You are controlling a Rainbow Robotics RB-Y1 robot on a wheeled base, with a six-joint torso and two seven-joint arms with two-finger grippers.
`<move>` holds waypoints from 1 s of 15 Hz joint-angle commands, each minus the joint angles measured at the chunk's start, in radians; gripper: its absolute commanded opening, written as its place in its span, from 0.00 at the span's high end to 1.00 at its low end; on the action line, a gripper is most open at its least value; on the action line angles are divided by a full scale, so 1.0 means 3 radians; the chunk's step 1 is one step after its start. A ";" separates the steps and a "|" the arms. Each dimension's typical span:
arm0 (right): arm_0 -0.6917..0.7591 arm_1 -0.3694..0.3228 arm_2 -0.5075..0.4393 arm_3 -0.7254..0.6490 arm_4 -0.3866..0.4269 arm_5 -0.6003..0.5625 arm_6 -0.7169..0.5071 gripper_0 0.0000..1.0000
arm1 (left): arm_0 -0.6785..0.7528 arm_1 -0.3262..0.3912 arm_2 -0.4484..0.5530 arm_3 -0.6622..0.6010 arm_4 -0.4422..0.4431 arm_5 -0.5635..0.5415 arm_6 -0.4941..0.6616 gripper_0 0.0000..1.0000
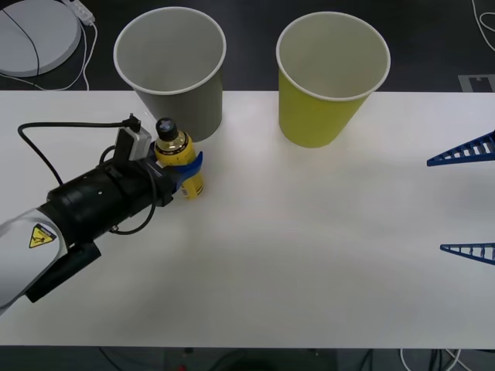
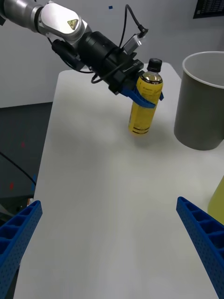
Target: Put the can into the green bin and the plastic bottle into the gray bin
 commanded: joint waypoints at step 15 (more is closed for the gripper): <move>0.0000 0.0000 0.0000 0.0000 0.0000 0.0000 0.0000 0.00 | 0.0731 0.0066 0.0867 -0.0777 -0.1497 -0.0558 0.1618 1.00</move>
